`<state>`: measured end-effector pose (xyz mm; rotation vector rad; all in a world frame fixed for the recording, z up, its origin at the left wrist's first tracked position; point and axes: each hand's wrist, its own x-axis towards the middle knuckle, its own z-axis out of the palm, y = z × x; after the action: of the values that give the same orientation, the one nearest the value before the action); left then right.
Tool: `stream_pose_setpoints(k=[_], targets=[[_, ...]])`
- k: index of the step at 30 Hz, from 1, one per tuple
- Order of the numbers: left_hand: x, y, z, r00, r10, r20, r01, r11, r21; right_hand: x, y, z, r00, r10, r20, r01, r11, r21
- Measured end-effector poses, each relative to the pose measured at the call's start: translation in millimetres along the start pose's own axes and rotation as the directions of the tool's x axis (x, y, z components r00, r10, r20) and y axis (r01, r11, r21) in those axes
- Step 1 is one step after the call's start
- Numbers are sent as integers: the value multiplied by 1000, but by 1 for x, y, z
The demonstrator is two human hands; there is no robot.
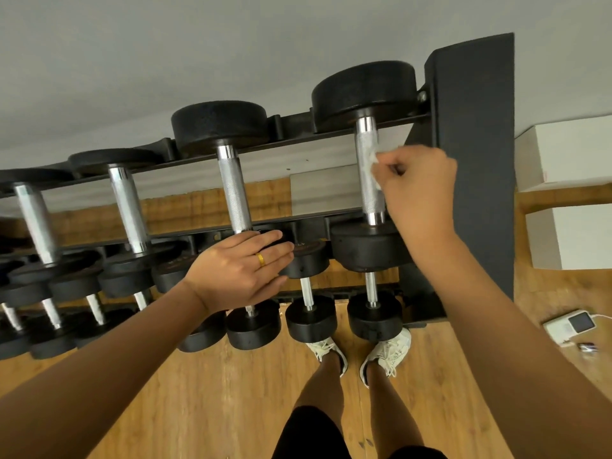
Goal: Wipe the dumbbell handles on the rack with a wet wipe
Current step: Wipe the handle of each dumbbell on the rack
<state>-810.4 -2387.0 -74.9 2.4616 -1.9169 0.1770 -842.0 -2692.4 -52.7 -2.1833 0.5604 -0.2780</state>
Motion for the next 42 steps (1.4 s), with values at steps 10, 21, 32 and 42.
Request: stream_pose_setpoints(k=[10, 21, 32, 42], targets=[[1, 0, 0, 1000, 4, 1, -4, 1000, -1, -5, 2, -10, 994, 90, 69, -95, 992, 82], [2, 0, -1, 1000, 5, -14, -5, 1000, 5, -5, 2, -18, 971, 168, 169, -172, 985, 13], [1, 1, 1, 999, 17, -39, -17, 1000, 7, 13, -2, -10, 999, 40, 32, -42, 996, 76], [0, 0, 2, 999, 19, -49, -20, 1000, -10, 7, -7, 14, 993, -50, -106, 46, 998, -40]])
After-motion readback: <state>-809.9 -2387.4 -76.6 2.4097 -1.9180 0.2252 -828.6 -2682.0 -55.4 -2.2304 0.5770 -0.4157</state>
